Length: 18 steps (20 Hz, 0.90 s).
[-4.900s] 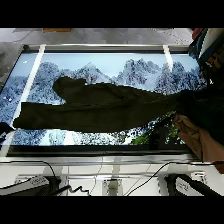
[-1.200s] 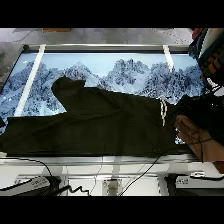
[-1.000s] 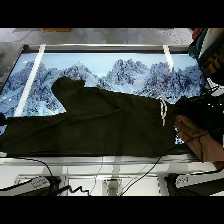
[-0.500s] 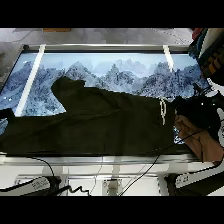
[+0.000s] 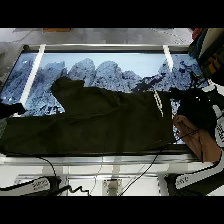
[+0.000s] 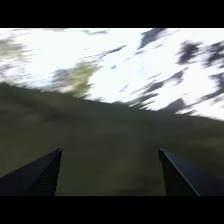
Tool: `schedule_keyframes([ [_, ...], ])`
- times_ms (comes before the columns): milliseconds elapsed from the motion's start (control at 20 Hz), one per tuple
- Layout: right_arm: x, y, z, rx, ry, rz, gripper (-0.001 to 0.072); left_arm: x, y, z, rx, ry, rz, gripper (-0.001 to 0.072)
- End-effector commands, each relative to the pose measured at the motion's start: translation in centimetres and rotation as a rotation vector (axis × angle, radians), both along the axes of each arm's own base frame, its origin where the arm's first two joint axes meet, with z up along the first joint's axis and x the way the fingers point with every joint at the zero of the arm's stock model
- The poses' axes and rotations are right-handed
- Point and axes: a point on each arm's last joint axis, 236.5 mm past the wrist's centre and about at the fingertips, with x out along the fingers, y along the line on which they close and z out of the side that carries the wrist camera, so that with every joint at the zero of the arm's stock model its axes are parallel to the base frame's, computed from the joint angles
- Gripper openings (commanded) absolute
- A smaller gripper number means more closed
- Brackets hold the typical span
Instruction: Fold the clothes and pants, and hang the long-sleeved shirts on hangers.
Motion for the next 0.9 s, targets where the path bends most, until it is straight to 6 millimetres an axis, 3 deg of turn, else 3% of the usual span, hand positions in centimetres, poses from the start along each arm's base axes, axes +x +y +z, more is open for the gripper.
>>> schedule_keyframes([
  [0,1.3,0.5,1.7,0.003,-0.05,0.007,0.0032,4.4,-5.5,-1.2,-0.252,-0.106,0.051,0.0692],
  [150,1.3,1.0,1.7,0.006,-0.049,0.017,0.0032,8.7,-9.3,-2.8,-0.422,-0.192,0.11,0.0693],
  [300,1.3,1.4,1.7,0.005,-0.05,0.024,0.0032,12.3,-11.9,-4.7,-0.402,-0.257,0.111,0.0694],
  [500,1.3,1.4,1.7,0.007,-0.05,0.024,0.0032,16.7,-13.1,-5.4,-0.36,-0.391,0.226,0.0694],
  [700,1.3,1.4,1.7,0.006,-0.05,0.025,0.0032,17.3,-13.7,-8.0,-0.419,-0.323,0.272,0.0693],
  [850,1.3,1.3,1.7,0.003,-0.05,0.025,0.0032,17.4,-12.0,-7.4,-0.382,-0.332,0.262,0.0694],
])
